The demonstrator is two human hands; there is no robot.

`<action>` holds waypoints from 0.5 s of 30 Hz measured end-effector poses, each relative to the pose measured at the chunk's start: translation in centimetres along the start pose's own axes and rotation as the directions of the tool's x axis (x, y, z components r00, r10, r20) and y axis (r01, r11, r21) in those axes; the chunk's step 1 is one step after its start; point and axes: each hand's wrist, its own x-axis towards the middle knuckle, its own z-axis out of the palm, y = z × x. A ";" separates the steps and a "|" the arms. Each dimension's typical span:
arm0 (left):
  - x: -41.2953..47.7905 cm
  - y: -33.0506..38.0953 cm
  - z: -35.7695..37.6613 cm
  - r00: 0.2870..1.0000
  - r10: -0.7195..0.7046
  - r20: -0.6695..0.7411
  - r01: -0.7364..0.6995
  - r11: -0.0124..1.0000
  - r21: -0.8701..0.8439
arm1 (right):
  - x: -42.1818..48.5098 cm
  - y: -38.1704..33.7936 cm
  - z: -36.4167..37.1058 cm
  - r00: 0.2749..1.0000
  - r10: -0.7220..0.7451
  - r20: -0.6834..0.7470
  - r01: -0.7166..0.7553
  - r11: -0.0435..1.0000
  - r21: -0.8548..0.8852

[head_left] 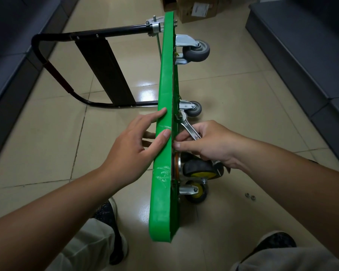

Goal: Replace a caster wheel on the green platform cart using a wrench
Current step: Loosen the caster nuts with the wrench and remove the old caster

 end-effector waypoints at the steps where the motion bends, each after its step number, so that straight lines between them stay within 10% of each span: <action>1: 0.0 0.0 0.0 1.000 0.001 -0.001 -0.001 1.000 0.002 | -0.1 -0.1 0.1 1.000 0.003 0.005 -0.003 1.000 0.005; 15: 0.1 0.1 0.0 1.000 0.003 0.001 -0.003 1.000 -0.002 | 0.1 -0.1 -0.1 1.000 -0.006 -0.005 0.006 0.999 -0.033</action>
